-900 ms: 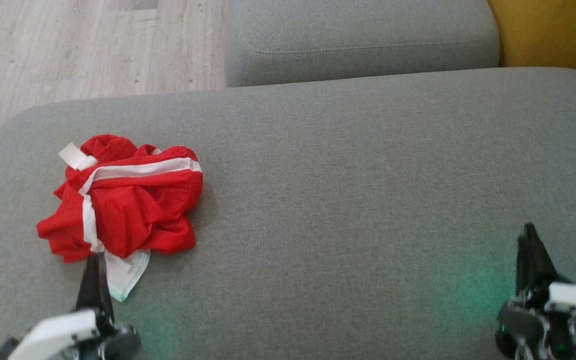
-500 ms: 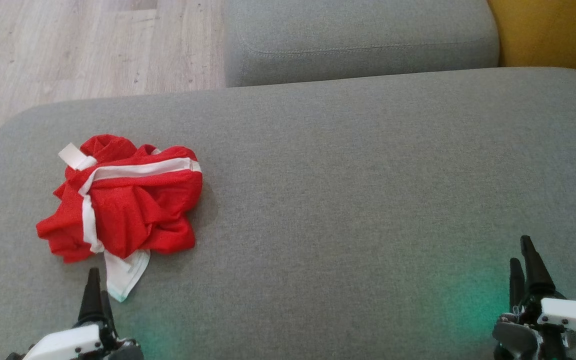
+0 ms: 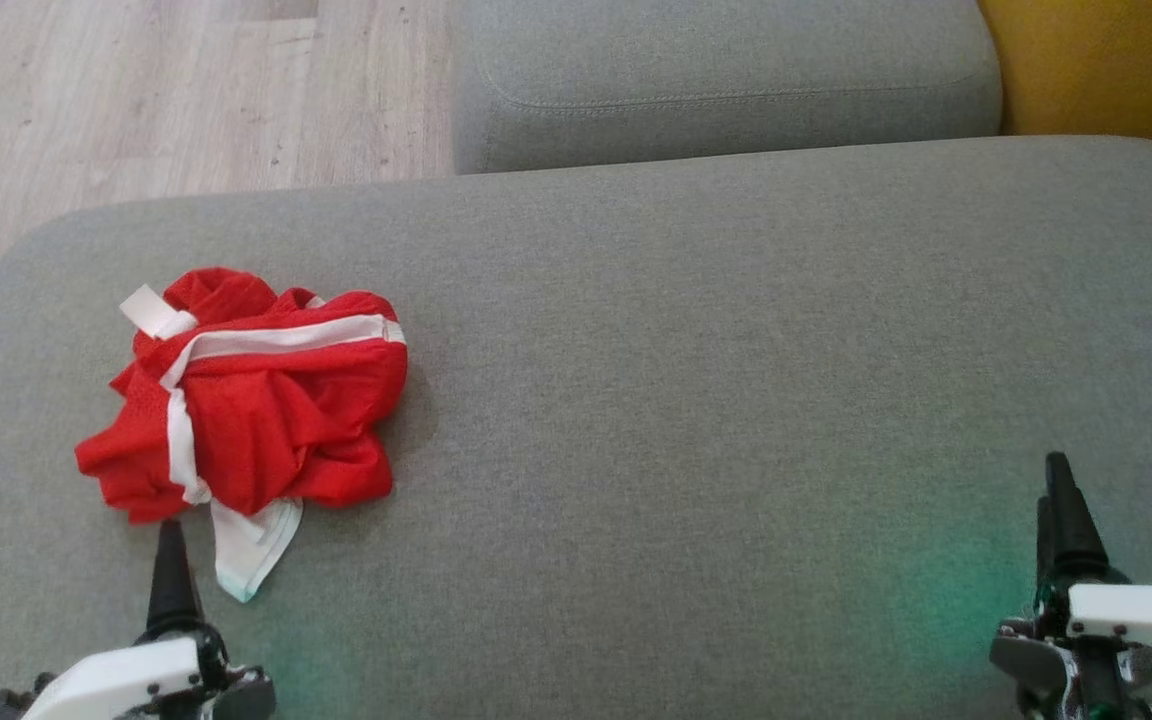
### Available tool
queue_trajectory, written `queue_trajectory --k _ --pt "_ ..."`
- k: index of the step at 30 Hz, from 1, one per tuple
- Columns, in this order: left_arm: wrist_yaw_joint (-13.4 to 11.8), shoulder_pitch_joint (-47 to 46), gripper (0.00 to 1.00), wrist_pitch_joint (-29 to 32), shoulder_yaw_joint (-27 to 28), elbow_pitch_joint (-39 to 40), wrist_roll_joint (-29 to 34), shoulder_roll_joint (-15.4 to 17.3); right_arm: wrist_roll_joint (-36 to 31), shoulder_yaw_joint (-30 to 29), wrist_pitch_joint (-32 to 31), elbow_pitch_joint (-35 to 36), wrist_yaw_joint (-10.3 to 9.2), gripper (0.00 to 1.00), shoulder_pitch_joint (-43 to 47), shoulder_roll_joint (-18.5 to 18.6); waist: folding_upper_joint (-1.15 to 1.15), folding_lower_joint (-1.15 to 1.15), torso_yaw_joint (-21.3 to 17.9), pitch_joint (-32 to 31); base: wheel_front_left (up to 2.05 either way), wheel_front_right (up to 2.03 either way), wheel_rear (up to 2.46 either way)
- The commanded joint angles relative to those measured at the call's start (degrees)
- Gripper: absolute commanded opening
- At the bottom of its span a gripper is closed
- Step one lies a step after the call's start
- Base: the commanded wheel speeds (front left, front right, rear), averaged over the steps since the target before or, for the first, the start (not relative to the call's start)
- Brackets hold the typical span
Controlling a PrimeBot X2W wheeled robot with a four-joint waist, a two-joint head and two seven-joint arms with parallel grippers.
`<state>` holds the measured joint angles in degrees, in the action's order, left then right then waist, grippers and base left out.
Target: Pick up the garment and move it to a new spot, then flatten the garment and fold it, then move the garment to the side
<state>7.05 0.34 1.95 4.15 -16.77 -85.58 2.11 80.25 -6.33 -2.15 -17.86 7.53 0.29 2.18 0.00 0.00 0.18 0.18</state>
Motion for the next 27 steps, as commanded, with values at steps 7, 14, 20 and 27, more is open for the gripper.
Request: queue_trajectory --k 7,14,20,27 --pt "-0.64 -2.97 1.00 -1.36 1.02 4.64 5.47 0.40 -8.68 0.56 1.49 4.71 -0.01 1.00 -3.25 0.31 0.00 0.00 0.06 0.13 0.00 0.00 0.00" --pt "-1.83 -3.53 1.00 -2.54 0.43 7.80 10.94 0.43 -16.87 2.02 2.67 7.48 -0.01 1.00 -3.34 0.34 0.00 0.00 0.01 0.29 0.00 0.00 0.00" --pt "-3.66 -3.90 1.00 -3.55 -0.96 9.76 16.60 0.45 -22.80 3.76 3.68 9.21 -0.02 1.00 -3.25 0.36 0.00 0.00 -0.06 0.47 0.00 0.00 0.00" --pt "-4.17 -4.35 1.00 -4.72 -3.73 11.97 24.60 0.48 -30.95 5.36 4.86 10.93 -0.02 1.00 -3.45 0.39 0.00 0.00 -0.26 0.77 0.00 0.00 0.00"
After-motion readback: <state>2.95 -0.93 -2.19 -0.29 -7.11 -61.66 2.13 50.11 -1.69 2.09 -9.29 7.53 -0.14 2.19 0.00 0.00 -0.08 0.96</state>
